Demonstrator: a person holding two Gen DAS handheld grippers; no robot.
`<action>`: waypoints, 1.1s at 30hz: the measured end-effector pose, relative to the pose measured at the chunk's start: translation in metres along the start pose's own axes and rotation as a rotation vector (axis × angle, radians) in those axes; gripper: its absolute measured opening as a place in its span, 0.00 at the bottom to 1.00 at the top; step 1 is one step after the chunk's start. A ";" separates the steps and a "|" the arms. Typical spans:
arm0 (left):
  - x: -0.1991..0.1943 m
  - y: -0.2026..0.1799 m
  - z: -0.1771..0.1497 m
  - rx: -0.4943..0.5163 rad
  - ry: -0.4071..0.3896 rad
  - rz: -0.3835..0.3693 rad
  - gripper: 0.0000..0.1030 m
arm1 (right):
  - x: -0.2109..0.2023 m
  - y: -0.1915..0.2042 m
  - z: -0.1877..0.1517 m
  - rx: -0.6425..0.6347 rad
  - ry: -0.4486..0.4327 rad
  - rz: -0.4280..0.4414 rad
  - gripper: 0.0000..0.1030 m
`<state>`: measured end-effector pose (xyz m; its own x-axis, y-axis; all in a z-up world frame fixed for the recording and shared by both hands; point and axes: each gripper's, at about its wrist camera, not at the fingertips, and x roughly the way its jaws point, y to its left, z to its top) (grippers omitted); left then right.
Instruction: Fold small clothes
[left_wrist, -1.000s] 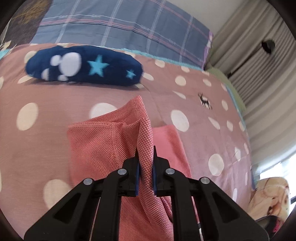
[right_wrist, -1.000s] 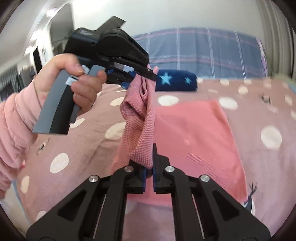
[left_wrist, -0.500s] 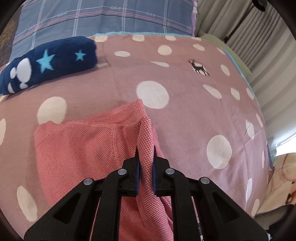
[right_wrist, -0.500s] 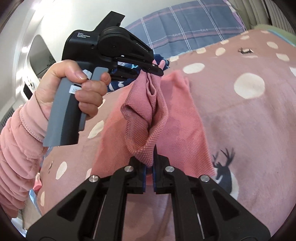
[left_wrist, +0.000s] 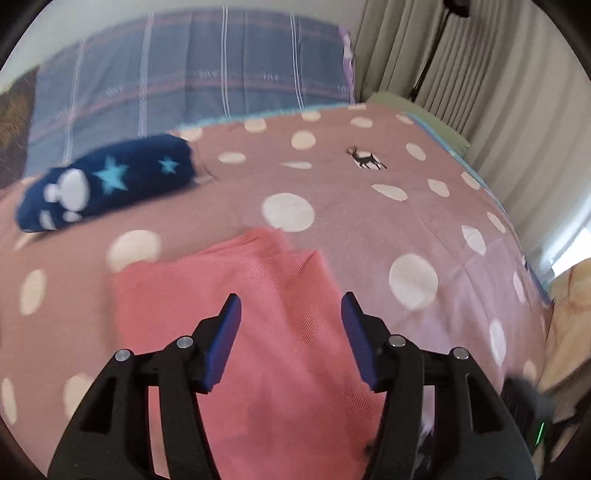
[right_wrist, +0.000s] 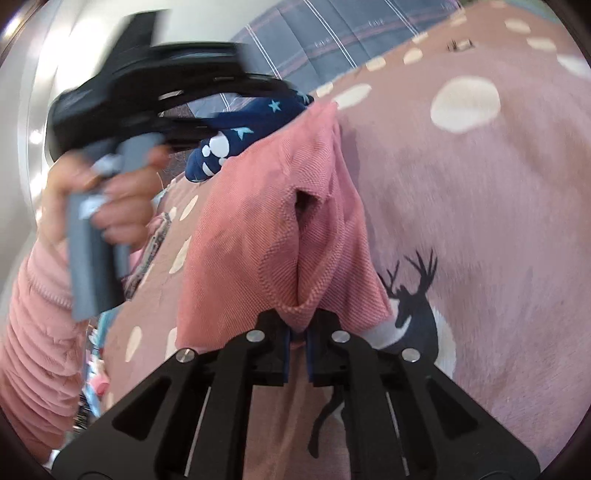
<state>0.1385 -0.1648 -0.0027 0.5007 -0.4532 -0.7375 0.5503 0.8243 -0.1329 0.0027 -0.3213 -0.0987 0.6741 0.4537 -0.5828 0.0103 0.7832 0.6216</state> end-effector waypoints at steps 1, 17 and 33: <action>-0.008 0.003 -0.011 0.015 -0.006 0.016 0.56 | 0.000 -0.004 0.000 0.022 0.005 0.018 0.07; -0.038 0.015 -0.166 0.140 0.060 0.187 0.59 | -0.027 0.011 0.019 -0.011 -0.069 -0.017 0.05; -0.029 0.014 -0.140 0.001 0.007 0.024 0.05 | -0.018 0.030 0.016 -0.129 -0.038 -0.009 0.16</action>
<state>0.0383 -0.0924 -0.0757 0.5092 -0.4304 -0.7453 0.5386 0.8348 -0.1142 0.0022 -0.3131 -0.0614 0.7018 0.4316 -0.5667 -0.0765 0.8366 0.5424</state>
